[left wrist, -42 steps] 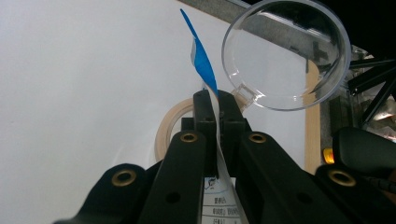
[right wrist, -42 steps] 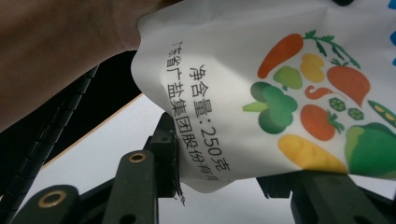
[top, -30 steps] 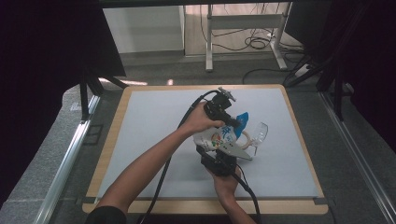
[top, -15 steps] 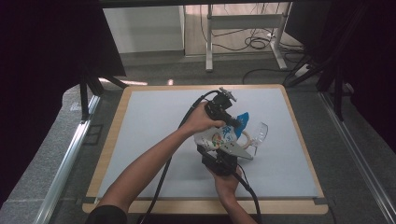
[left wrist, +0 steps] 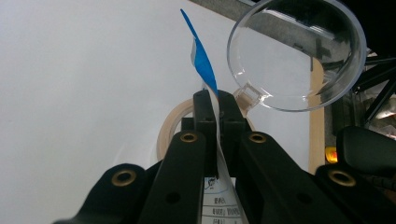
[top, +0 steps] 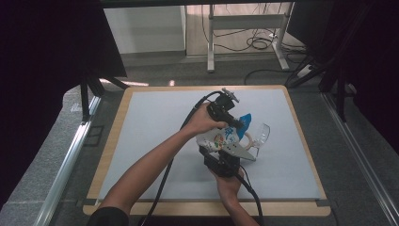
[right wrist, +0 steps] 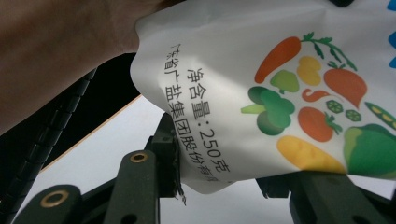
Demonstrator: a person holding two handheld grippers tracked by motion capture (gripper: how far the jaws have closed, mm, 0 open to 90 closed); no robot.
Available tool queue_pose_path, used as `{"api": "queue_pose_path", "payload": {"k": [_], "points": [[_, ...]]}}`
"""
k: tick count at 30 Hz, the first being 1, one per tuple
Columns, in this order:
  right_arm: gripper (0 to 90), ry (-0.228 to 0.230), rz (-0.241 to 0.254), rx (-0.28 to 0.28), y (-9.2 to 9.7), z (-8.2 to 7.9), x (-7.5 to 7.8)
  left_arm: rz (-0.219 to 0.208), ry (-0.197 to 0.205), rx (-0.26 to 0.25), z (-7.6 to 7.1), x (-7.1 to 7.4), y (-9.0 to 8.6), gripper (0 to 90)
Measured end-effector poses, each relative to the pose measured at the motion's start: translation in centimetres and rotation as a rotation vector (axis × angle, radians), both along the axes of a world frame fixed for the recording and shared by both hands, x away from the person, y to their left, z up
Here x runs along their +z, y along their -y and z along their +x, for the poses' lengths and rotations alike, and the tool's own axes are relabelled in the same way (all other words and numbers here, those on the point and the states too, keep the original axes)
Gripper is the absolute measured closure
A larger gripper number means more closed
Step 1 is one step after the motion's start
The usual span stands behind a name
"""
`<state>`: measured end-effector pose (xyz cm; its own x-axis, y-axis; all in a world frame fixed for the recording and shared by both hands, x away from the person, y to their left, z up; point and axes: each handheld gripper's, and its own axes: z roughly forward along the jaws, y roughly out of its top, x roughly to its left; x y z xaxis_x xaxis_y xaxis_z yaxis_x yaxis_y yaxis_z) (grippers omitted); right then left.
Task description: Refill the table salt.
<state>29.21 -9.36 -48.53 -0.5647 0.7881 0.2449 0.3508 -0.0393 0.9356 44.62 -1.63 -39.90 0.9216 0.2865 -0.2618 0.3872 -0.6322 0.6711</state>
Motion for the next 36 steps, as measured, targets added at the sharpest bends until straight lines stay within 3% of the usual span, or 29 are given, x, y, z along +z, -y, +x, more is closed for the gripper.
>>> {"api": "queue_pose_path", "payload": {"k": [19, 36], "points": [[58.9, 0.014, 0.011, 0.013, 0.22, -0.04, 0.03, -0.01, 0.0, -0.007, 0.04, 0.34, -0.19, 89.8], [59.2, -0.003, 0.033, -0.026, -0.28, -0.18, 0.03, 0.009, -0.008, -0.015, 0.19, 0.28, 0.03, 89.8]]}}
